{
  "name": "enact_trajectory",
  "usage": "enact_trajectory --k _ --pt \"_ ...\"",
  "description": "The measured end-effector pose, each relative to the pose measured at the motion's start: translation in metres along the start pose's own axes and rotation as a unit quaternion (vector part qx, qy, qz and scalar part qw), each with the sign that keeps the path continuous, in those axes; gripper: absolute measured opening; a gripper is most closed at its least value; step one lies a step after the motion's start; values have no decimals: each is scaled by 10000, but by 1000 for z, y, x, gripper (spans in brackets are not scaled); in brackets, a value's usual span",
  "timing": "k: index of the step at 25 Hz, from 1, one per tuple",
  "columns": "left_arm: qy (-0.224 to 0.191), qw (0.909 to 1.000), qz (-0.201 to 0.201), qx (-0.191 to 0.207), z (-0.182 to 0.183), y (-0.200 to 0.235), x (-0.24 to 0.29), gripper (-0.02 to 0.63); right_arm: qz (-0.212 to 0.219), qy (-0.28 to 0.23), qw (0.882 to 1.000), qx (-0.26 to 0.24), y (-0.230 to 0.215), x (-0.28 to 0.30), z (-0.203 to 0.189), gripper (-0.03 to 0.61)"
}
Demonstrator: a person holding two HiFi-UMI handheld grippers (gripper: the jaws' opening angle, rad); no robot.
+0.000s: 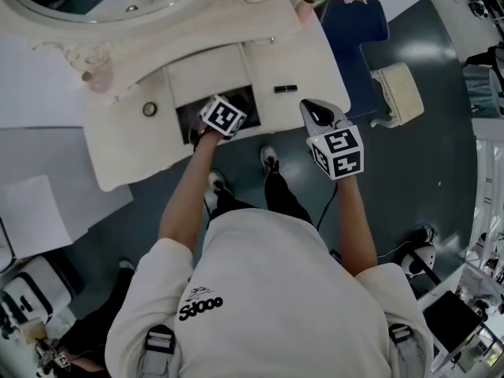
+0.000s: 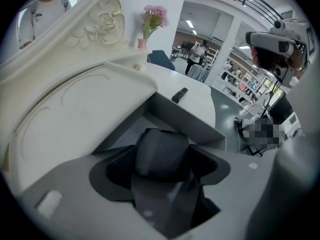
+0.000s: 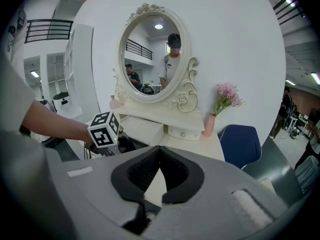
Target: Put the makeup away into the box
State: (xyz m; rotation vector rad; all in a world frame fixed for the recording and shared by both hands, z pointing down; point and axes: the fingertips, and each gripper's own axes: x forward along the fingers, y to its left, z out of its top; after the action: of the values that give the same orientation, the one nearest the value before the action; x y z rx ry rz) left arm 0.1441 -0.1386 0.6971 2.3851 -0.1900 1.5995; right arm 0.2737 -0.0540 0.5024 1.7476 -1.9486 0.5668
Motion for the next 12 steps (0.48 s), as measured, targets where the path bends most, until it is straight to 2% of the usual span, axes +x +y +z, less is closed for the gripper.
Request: enact_trajectory --k 3,6,8,12 --pt "-200 9996 -172 -50 4 -8 2 373 31 0 10000 0 -1 3 2 3" --pt "-682 9972 -267 -148 17 -13 -7 391 92 -64 9999 -60 0 4 9 3" --pt "-952 9953 -111 -166 23 -7 -21 373 135 -107 9998 -117 2 7 15 3" --pt "-1356 9898 -64 -438 20 0 -56 325 278 -214 9991 -242 14 17 32 3"
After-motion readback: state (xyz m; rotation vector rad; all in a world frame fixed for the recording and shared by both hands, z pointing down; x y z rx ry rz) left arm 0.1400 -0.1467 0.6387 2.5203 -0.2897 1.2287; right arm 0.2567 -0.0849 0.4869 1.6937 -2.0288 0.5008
